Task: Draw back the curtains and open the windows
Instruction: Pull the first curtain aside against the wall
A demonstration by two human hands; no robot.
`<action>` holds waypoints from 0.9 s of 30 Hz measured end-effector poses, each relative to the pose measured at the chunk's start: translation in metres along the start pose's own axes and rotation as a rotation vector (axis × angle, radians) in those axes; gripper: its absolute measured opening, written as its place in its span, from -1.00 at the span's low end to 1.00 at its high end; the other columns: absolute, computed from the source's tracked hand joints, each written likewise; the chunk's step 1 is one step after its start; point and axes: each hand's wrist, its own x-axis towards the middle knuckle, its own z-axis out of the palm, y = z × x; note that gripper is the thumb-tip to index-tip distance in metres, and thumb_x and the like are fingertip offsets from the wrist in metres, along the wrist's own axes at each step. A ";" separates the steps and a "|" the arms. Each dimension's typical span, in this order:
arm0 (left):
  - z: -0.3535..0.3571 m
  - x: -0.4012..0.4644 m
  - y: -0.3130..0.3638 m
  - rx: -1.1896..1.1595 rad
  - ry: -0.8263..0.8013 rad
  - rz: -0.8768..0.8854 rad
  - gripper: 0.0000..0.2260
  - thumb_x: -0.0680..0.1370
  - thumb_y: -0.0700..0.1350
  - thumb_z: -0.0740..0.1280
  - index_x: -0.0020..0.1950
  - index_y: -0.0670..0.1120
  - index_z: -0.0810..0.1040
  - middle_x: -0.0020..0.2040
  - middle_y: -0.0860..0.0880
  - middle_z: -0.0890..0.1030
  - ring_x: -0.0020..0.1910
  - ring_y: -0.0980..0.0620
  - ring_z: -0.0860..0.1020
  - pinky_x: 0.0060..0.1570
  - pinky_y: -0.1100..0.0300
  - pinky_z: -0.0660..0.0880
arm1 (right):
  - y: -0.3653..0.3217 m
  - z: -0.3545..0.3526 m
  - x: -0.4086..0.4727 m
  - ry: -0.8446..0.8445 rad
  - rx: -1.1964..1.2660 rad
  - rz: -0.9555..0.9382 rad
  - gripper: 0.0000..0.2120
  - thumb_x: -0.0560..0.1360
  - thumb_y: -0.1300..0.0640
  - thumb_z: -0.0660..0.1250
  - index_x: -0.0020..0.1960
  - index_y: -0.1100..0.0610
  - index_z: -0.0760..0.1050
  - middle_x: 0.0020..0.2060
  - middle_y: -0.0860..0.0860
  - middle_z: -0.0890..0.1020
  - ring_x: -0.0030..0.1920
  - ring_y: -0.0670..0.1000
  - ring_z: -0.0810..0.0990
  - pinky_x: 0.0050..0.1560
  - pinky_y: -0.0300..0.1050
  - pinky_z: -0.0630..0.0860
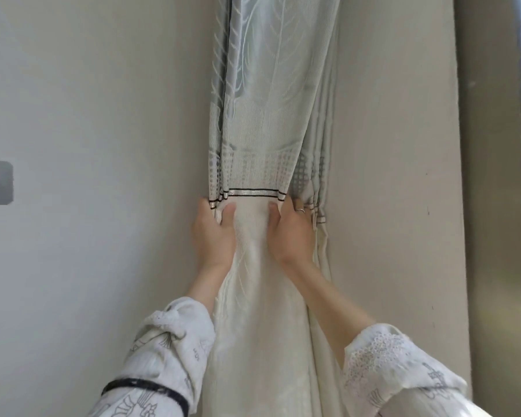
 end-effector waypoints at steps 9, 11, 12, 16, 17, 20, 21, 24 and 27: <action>-0.037 -0.078 0.018 0.122 -0.159 -0.087 -0.75 0.49 -0.04 0.33 -0.12 -0.13 0.28 -0.18 -0.15 0.53 -0.18 -0.20 0.50 -0.27 0.11 0.30 | 0.019 -0.050 -0.091 -0.103 0.073 0.024 -0.76 0.56 0.22 0.07 0.20 0.25 0.32 0.15 0.18 0.47 0.14 0.22 0.44 -0.05 0.01 0.40; -0.046 -0.093 0.024 0.146 -0.206 -0.103 -0.73 0.49 -0.03 0.32 -0.12 -0.12 0.26 -0.17 -0.12 0.52 -0.23 -0.14 0.45 -0.26 0.11 0.31 | 0.024 -0.062 -0.112 -0.134 0.041 -0.034 -0.70 0.55 0.25 0.07 0.27 0.28 0.29 0.19 0.19 0.47 0.17 0.21 0.42 -0.01 0.00 0.41; -0.050 -0.099 0.027 0.160 -0.224 -0.104 -0.73 0.49 -0.03 0.32 -0.12 -0.11 0.25 -0.19 -0.09 0.51 -0.24 -0.11 0.42 -0.26 0.13 0.30 | 0.024 -0.070 -0.118 -0.138 0.034 -0.053 -0.67 0.54 0.26 0.08 0.29 0.29 0.28 0.20 0.20 0.47 0.18 0.21 0.42 0.01 -0.01 0.41; -0.071 -0.138 0.055 0.175 -0.309 -0.148 -0.74 0.48 -0.03 0.32 -0.11 -0.13 0.27 -0.33 0.01 0.43 -0.27 -0.16 0.45 -0.29 0.11 0.30 | 0.021 -0.115 -0.144 -0.138 0.079 -0.033 -0.59 0.49 0.29 0.09 0.33 0.24 0.26 0.20 0.17 0.50 0.18 0.21 0.43 0.03 0.03 0.46; -0.074 -0.145 0.060 0.184 -0.325 -0.161 -0.72 0.48 -0.02 0.33 -0.11 -0.14 0.27 -0.32 -0.01 0.44 -0.25 -0.19 0.47 -0.29 0.10 0.33 | 0.019 -0.124 -0.149 -0.144 0.086 -0.032 -0.57 0.48 0.29 0.09 0.35 0.24 0.25 0.20 0.17 0.50 0.19 0.20 0.43 0.06 0.04 0.47; -0.087 -0.173 0.083 0.206 -0.372 -0.218 -0.69 0.47 0.03 0.34 -0.09 -0.11 0.27 -0.17 -0.13 0.54 -0.13 -0.22 0.53 -0.24 0.09 0.37 | 0.018 -0.161 -0.168 -0.196 0.076 -0.005 -0.49 0.47 0.26 0.11 0.42 0.21 0.17 0.29 0.16 0.44 0.27 0.18 0.39 0.14 0.07 0.46; -0.092 -0.182 0.090 0.219 -0.392 -0.234 -0.69 0.46 0.05 0.35 -0.09 -0.10 0.27 -0.15 -0.13 0.55 -0.11 -0.23 0.54 -0.23 0.10 0.37 | 0.018 -0.173 -0.176 -0.211 0.060 -0.006 -0.46 0.48 0.25 0.12 0.45 0.21 0.12 0.34 0.17 0.41 0.31 0.18 0.37 0.16 0.07 0.45; -0.109 -0.220 0.109 0.279 -0.471 -0.290 -0.65 0.45 0.09 0.34 -0.04 -0.15 0.33 -0.09 -0.21 0.58 -0.04 -0.28 0.55 -0.19 0.06 0.39 | 0.021 -0.212 -0.206 -0.275 -0.030 -0.019 -0.39 0.51 0.28 0.14 0.49 0.27 -0.02 0.44 0.21 0.28 0.42 0.15 0.26 0.36 0.01 0.30; -0.129 -0.260 0.127 0.390 -0.602 -0.362 -0.58 0.47 0.13 0.30 0.07 -0.19 0.37 0.07 -0.29 0.59 0.05 -0.31 0.54 -0.07 0.02 0.44 | 0.022 -0.250 -0.238 -0.345 -0.069 0.010 -0.39 0.54 0.27 0.12 0.50 0.26 -0.08 0.48 0.16 0.19 0.45 0.12 0.22 0.36 0.00 0.28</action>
